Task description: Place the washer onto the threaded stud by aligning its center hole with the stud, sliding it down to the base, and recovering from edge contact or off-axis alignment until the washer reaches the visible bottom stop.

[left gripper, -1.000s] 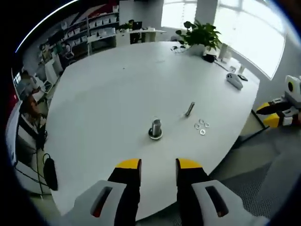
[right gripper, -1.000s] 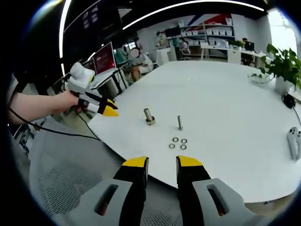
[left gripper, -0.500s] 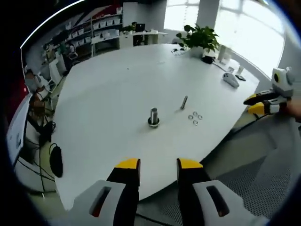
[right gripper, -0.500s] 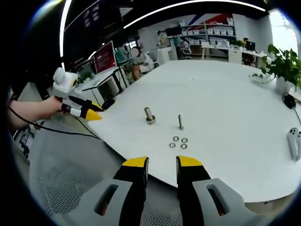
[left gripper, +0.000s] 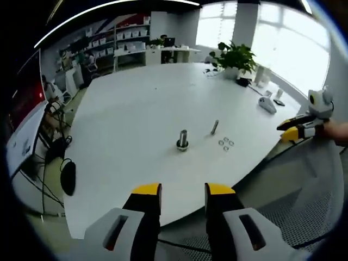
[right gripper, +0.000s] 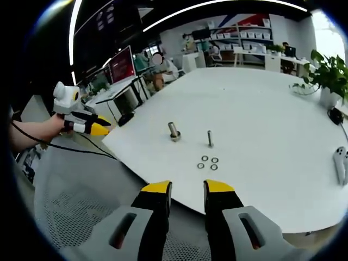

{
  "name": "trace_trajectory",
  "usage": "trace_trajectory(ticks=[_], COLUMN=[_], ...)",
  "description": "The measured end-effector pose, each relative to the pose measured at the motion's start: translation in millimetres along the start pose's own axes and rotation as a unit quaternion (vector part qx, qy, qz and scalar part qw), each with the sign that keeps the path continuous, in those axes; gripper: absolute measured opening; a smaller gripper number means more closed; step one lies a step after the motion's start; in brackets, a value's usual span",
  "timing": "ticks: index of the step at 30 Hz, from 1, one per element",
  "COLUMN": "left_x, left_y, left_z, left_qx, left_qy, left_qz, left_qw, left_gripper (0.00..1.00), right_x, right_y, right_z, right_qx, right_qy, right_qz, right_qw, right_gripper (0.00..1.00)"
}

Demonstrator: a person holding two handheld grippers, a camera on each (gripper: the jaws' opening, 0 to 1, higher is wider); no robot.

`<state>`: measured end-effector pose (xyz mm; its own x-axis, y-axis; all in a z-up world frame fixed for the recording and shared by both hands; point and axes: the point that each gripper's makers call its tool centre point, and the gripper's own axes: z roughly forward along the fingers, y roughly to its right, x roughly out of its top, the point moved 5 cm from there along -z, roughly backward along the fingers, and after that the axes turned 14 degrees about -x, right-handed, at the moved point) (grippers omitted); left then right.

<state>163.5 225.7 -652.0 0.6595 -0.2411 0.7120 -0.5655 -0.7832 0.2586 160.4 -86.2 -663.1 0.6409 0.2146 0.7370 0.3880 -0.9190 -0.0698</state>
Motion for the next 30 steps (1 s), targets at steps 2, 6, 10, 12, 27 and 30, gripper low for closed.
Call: trace_trajectory(ticks=[2, 6, 10, 12, 27, 30], left_x=[-0.6, 0.7, 5.2, 5.8, 2.6, 4.4], left_y=[3.5, 8.5, 7.8, 2.2, 2.6, 0.1], left_z=[-0.3, -2.1, -8.4, -15.3, -2.9, -4.2], left_qx=[0.000, 0.000, 0.000, 0.002, -0.022, -0.022], left_qy=[0.008, 0.016, 0.056, 0.076, 0.054, 0.064], left_qz=[0.001, 0.035, 0.016, 0.019, 0.015, 0.004], left_qw=[1.0000, 0.9992, 0.9983, 0.9969, 0.9982, 0.9977], left_gripper=[0.29, 0.26, 0.21, 0.20, 0.26, 0.26], right_x=[-0.1, -0.5, -1.3, -1.2, 0.5, 2.3], right_y=[-0.2, -1.0, -0.9, -1.3, 0.3, 0.3], right_z=[0.1, 0.2, 0.0, 0.1, -0.2, -0.6], right_qx=[0.000, 0.002, 0.001, 0.001, -0.003, -0.004], right_qy=[0.000, -0.001, -0.002, -0.001, 0.004, 0.009], right_qz=[-0.002, -0.004, -0.004, -0.004, -0.001, 0.000], right_qw=[1.0000, 1.0000, 1.0000, 1.0000, 1.0000, 1.0000], right_gripper=[0.26, 0.26, 0.26, 0.26, 0.26, 0.26])
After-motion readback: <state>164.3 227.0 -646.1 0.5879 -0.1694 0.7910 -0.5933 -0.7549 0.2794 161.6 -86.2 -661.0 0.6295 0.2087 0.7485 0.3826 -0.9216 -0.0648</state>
